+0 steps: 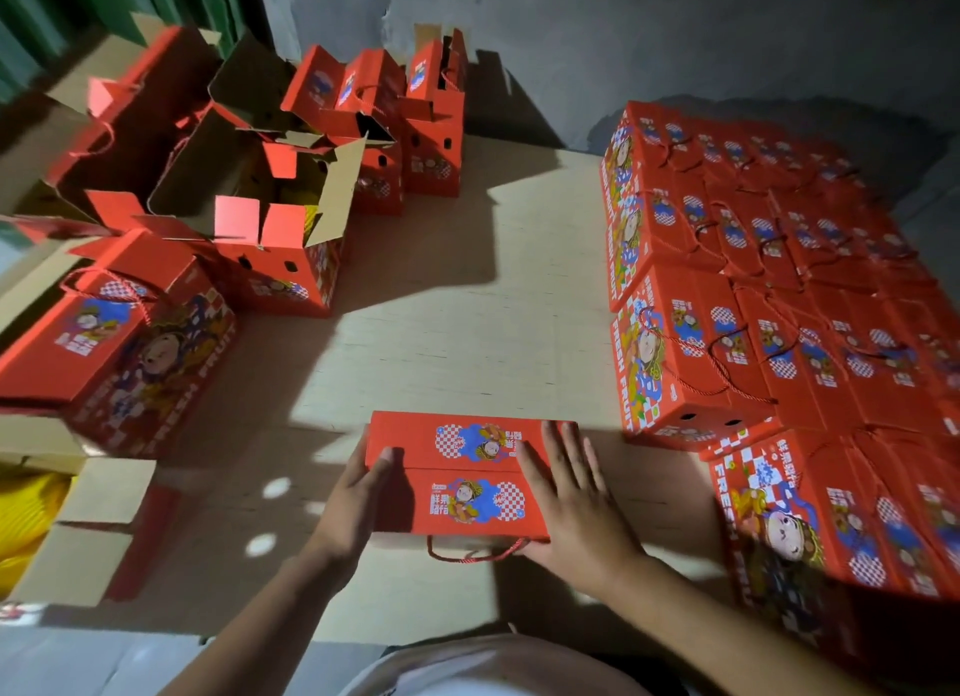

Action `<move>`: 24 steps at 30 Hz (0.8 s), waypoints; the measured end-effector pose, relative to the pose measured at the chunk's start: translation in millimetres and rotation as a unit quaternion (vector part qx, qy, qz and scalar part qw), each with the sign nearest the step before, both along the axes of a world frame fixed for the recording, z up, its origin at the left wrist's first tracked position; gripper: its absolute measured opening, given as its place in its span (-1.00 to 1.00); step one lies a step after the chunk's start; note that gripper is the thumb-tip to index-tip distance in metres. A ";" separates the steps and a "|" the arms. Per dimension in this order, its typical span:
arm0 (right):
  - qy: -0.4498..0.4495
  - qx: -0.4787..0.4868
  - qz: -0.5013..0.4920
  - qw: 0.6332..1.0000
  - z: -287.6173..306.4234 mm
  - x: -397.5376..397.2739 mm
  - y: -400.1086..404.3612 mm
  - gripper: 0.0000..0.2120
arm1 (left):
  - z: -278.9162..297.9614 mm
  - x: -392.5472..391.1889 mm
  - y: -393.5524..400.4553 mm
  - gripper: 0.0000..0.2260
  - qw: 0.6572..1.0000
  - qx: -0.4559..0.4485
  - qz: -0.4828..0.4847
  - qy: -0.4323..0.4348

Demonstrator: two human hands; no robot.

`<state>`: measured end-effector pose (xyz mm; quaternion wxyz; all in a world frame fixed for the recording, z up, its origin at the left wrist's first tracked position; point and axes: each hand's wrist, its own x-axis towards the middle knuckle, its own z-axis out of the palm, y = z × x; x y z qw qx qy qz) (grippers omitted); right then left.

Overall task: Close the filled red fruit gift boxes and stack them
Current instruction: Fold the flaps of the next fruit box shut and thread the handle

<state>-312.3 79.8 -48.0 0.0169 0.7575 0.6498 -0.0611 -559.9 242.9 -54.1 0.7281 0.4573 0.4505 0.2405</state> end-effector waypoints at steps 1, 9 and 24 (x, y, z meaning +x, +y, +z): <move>-0.002 0.002 0.006 1.000 1.1 -7.1 2.4 0.17 | 1.6 0.0 0.1 -0.75 1.000 0.003 -0.003 0.003; 0.096 0.029 0.030 0.994 30.3 -32.3 70.3 -0.16 | 8.9 0.9 -5.5 -0.77 1.000 0.009 0.015 0.023; 0.340 -0.065 -0.170 0.922 34.5 -1.2 121.9 -0.31 | 14.0 0.3 -7.8 -0.78 0.999 0.025 0.013 0.029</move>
